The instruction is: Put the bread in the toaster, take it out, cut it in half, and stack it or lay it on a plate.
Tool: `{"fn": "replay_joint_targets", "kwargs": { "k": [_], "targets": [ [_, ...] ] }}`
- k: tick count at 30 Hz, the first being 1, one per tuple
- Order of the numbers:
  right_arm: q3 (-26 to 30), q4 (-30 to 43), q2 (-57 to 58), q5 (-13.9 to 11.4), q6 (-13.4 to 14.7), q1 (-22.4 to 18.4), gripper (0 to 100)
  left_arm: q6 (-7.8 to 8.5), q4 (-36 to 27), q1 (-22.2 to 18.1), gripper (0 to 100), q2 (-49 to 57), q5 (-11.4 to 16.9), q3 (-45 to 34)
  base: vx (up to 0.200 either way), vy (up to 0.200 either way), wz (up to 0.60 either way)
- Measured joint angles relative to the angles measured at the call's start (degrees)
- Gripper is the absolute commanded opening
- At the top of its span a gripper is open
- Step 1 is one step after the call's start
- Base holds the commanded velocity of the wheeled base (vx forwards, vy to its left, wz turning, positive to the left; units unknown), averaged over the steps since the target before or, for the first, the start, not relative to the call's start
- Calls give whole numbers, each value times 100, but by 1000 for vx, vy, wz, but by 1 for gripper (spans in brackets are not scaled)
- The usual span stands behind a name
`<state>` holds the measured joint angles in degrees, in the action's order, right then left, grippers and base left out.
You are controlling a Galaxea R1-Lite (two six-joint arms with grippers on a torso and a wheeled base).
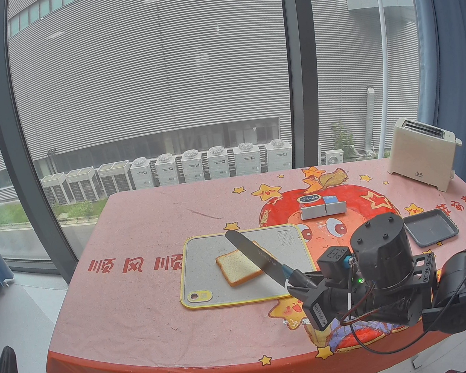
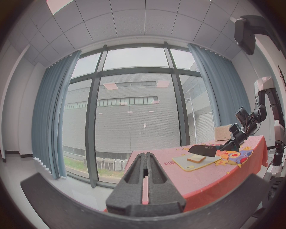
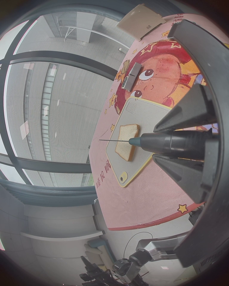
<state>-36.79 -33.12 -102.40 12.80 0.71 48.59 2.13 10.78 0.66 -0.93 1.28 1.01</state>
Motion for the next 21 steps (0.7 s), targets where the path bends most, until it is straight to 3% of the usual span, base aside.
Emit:
{"fn": "replay_joint_targets", "kwargs": {
  "k": [11, 21],
  "targets": [
    [24, -16, 22, 2, -2, -2, 0, 38, 575, -22, 0, -202, 41, 0, 0, 0, 0],
    [30, -16, 22, 0, 0, 57, 0, 82, 1174, -28, 0, -1081, 367, 0, 0, 0, 0]
  ]
}}
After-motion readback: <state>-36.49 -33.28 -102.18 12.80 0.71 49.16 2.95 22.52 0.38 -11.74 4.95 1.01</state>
